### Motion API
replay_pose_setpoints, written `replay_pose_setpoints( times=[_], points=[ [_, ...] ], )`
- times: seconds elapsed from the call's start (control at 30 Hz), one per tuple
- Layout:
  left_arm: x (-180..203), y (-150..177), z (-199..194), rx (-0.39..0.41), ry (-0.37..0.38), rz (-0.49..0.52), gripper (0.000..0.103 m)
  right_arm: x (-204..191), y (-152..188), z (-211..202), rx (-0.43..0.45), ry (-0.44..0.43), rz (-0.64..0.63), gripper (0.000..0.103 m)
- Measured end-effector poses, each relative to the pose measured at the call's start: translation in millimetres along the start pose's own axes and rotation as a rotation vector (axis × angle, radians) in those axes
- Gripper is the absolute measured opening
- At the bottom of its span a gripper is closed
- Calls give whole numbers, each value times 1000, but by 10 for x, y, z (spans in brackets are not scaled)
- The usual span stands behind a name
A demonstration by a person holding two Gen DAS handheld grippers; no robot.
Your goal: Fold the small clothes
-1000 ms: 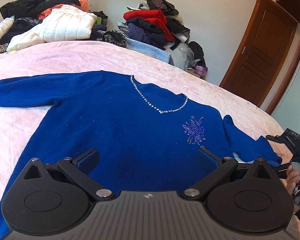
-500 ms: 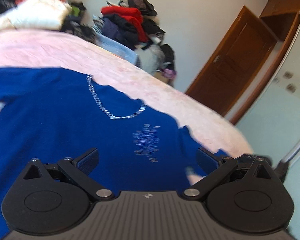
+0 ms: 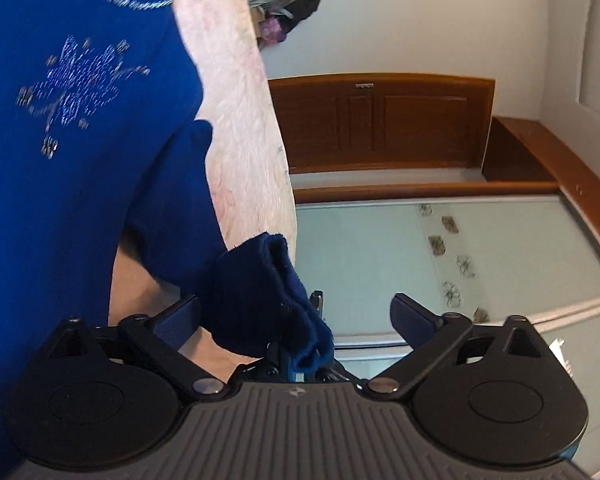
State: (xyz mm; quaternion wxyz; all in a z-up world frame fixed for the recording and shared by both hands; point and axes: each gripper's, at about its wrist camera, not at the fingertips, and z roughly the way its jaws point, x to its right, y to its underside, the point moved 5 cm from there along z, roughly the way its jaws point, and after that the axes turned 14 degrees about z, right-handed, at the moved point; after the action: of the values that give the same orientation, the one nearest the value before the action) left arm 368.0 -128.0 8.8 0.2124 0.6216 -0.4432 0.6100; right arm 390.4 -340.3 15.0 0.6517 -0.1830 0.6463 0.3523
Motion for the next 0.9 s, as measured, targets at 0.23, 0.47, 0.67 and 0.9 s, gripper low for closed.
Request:
replay_pose_setpoints(
  times=[0.23, 0.47, 0.67, 0.9],
  points=[
    [-90, -61, -30, 3, -35, -35, 46, -3, 75, 8, -40, 2, -12, 12],
    [-158, -20, -92, -19, -26, -60, 26, 166, 81, -50, -11, 28, 42, 17],
    [-275, 30, -110, -38, -40, -88, 24, 282, 135, -83, -17, 62, 102, 19],
    [-352, 23, -147, -53, -27, -110, 24, 364, 197, -149, -28, 47, 111, 24]
  ],
)
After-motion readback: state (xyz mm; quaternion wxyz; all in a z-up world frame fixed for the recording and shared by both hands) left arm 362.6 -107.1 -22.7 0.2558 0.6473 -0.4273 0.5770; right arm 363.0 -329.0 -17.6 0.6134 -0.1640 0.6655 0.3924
